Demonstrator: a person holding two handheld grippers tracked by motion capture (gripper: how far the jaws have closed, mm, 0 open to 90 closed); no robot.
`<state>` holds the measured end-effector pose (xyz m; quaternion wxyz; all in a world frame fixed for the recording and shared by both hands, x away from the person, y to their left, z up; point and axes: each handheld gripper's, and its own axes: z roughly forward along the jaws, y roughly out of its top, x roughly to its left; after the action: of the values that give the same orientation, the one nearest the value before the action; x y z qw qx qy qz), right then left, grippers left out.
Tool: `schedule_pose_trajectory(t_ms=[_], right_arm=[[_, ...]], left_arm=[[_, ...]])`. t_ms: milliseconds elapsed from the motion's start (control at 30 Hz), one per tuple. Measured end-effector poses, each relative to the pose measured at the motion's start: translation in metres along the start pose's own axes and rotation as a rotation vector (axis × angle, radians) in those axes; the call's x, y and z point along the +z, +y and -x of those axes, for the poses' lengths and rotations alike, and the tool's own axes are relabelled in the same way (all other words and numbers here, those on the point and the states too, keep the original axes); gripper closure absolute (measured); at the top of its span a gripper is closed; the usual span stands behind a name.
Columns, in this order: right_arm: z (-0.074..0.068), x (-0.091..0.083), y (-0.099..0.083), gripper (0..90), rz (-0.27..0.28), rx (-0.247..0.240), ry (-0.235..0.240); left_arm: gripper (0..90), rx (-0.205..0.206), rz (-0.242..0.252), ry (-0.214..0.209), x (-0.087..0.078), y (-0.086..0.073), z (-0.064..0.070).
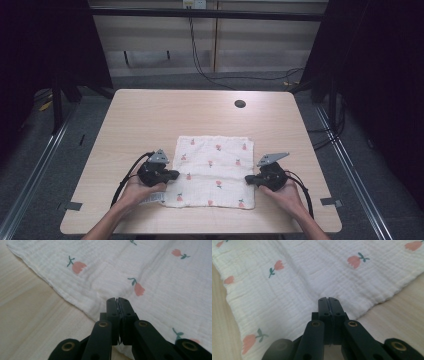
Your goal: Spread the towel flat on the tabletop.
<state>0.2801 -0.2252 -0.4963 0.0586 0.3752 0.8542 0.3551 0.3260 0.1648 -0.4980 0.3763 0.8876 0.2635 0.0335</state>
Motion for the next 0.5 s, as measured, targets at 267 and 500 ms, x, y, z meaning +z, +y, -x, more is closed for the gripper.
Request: schedule_pose_trajectory(t_ms=[267,500], right_arm=[[-0.01,-0.008,-0.011,89.5,0.005,0.005,0.013],[-0.01,-0.018,-0.007,78.4,0.083,0.035,0.036]], left_arm=[[88.7,0.019,-0.048,-0.039,-0.01,-0.008,0.017],[71.7,0.0,0.007,-0.064,-0.017,-0.006,0.013]])
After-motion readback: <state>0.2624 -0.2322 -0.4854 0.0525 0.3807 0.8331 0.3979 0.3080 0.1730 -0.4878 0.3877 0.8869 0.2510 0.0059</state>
